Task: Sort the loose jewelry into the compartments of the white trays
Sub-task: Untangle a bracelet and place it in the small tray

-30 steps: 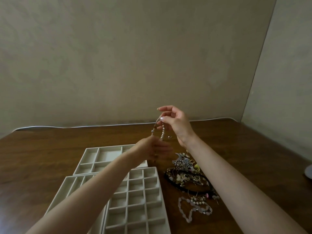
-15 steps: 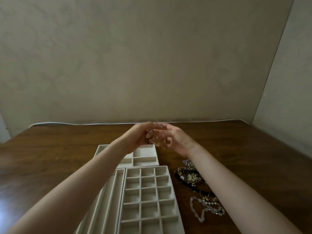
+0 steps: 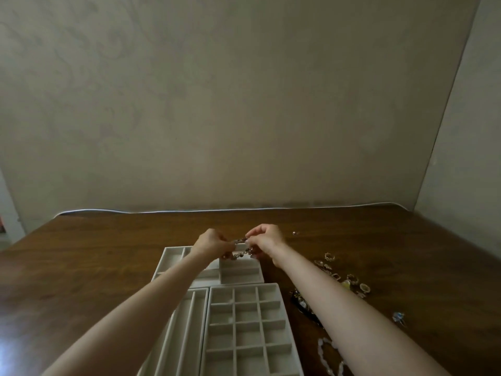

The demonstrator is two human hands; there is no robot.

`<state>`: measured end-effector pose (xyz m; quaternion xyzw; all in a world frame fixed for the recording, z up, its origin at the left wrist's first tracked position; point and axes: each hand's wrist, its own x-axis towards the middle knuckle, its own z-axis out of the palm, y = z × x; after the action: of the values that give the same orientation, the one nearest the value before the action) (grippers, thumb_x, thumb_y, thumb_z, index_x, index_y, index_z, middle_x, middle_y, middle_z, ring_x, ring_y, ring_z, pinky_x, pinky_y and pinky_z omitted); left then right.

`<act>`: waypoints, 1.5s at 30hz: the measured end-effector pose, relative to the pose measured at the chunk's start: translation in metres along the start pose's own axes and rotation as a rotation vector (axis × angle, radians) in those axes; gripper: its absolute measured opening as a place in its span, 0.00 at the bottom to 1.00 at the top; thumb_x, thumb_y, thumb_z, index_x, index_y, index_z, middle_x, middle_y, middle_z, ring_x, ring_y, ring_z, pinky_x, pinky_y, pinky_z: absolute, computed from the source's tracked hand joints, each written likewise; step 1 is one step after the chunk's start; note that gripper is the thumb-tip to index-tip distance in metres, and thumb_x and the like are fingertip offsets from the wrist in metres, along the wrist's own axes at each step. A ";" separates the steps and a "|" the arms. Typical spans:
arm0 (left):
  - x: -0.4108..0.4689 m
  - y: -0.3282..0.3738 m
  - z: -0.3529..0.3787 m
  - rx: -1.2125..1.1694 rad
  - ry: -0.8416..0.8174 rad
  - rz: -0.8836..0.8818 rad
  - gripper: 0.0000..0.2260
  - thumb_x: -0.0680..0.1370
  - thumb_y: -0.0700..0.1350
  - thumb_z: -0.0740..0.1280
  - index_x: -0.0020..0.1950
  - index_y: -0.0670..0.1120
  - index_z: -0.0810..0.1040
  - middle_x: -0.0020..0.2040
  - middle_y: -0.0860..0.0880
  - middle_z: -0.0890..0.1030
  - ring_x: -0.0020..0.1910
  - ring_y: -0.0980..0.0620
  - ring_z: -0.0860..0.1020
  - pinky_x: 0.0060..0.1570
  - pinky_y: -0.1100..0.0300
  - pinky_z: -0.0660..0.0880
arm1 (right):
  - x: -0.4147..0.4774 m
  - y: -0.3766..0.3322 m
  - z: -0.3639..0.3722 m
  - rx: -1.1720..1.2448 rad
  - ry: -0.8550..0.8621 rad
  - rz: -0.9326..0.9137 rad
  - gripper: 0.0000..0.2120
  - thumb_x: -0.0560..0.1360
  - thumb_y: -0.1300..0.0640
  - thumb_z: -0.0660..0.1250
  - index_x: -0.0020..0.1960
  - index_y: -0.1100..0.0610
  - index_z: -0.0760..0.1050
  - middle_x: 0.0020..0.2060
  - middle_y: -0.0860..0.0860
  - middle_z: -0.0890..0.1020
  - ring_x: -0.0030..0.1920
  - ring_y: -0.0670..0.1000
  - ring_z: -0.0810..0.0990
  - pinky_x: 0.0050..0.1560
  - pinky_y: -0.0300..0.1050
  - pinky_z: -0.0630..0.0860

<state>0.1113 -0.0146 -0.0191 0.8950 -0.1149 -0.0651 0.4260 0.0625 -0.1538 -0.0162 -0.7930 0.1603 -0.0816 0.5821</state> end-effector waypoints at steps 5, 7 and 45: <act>0.004 0.004 0.002 0.157 -0.016 -0.080 0.08 0.73 0.49 0.69 0.37 0.46 0.78 0.31 0.52 0.79 0.31 0.56 0.77 0.31 0.62 0.74 | 0.016 0.006 0.014 -0.406 0.112 -0.143 0.08 0.73 0.62 0.70 0.42 0.53 0.74 0.43 0.50 0.79 0.44 0.49 0.80 0.41 0.42 0.79; 0.002 0.009 -0.001 0.244 -0.053 -0.074 0.10 0.73 0.52 0.70 0.41 0.46 0.79 0.33 0.52 0.79 0.32 0.57 0.76 0.29 0.65 0.69 | 0.018 0.005 0.013 -0.594 0.100 -0.196 0.06 0.73 0.57 0.71 0.44 0.50 0.75 0.45 0.48 0.80 0.48 0.48 0.79 0.45 0.43 0.78; -0.080 0.054 0.076 0.788 -0.356 0.706 0.15 0.73 0.61 0.65 0.52 0.52 0.76 0.57 0.52 0.74 0.61 0.50 0.67 0.59 0.52 0.64 | -0.068 0.038 -0.124 -0.909 -0.393 -0.148 0.08 0.70 0.55 0.74 0.37 0.45 0.76 0.45 0.44 0.78 0.52 0.47 0.76 0.53 0.46 0.75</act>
<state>0.0097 -0.0832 -0.0238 0.8690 -0.4934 -0.0208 0.0292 -0.0465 -0.2518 -0.0099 -0.9761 0.0102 0.1061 0.1893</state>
